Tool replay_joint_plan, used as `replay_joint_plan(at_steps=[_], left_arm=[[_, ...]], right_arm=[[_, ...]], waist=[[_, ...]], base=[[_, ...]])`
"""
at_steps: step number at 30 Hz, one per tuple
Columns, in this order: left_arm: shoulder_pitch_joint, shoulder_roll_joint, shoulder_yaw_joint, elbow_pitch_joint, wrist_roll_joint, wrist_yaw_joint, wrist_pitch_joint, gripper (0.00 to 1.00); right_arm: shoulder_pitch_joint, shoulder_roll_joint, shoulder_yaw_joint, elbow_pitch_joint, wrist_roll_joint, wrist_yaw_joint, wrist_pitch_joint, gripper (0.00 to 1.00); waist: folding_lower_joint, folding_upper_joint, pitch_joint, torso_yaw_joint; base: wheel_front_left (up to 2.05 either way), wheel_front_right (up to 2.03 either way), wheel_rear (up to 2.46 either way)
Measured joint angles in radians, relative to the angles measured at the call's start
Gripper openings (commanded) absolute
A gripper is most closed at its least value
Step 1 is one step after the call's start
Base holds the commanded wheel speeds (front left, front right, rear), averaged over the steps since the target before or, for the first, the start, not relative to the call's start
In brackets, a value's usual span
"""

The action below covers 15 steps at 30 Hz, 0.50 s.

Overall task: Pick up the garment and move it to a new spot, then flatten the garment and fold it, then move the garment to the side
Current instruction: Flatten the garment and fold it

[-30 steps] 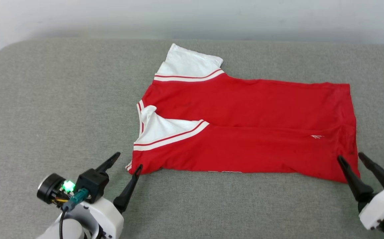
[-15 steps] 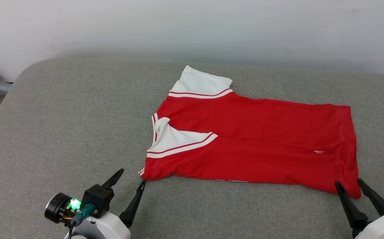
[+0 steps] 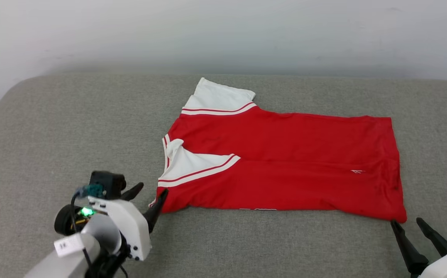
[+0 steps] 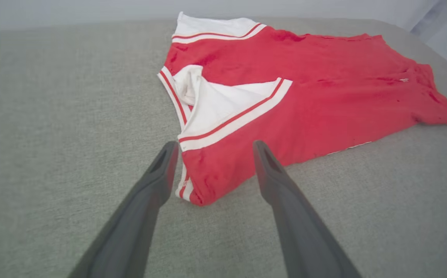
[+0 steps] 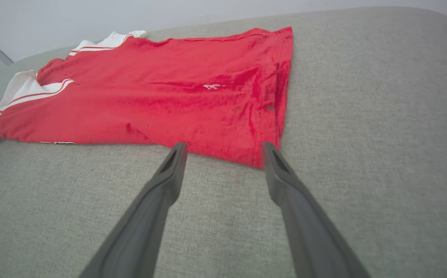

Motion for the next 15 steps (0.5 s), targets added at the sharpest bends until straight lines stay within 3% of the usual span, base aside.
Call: replay_joint_plan(at_steps=[3, 6, 9, 12, 15], left_arm=[[-0.054, 0.009, 0.002, 0.027, -0.043, 0.004, 0.13, 1.0], [-0.089, -0.007, 0.022, 0.063, -0.155, 0.011, 0.287, 1.0], [-0.123, -0.015, 0.021, 0.111, -0.212, 0.05, 0.425, 1.0], [-0.176, -0.008, 0.032, 0.155, -0.238, 0.09, 0.503, 1.0], [-0.199, -0.018, 0.022, 0.185, -0.252, 0.101, 0.567, 1.0]], right_arm=[[-0.001, 0.003, -0.004, 0.001, -0.002, 0.0, 0.012, 1.0], [-0.006, 0.012, -0.002, 0.001, -0.003, 0.0, 0.024, 1.0], [-0.012, 0.017, 0.001, 0.0, -0.003, 0.0, 0.027, 1.0], [-0.029, 0.018, 0.005, 0.001, -0.003, 0.0, 0.03, 1.0], [-0.035, 0.018, 0.008, 0.002, -0.001, 0.0, 0.03, 1.0]], waist=[[0.0, 0.0, 0.005, -0.011], [0.0001, 0.0, 0.01, -0.022], [0.0001, 0.0, 0.017, -0.033], [0.0001, 0.0, 0.026, -0.042], [0.0001, 0.0, 0.031, -0.048]], base=[[0.0, 0.0, 0.0], [0.0, 0.0, 0.0], [0.0, 0.0, 0.0], [0.0, 0.0, 0.0], [0.0, 0.0, 0.0]])
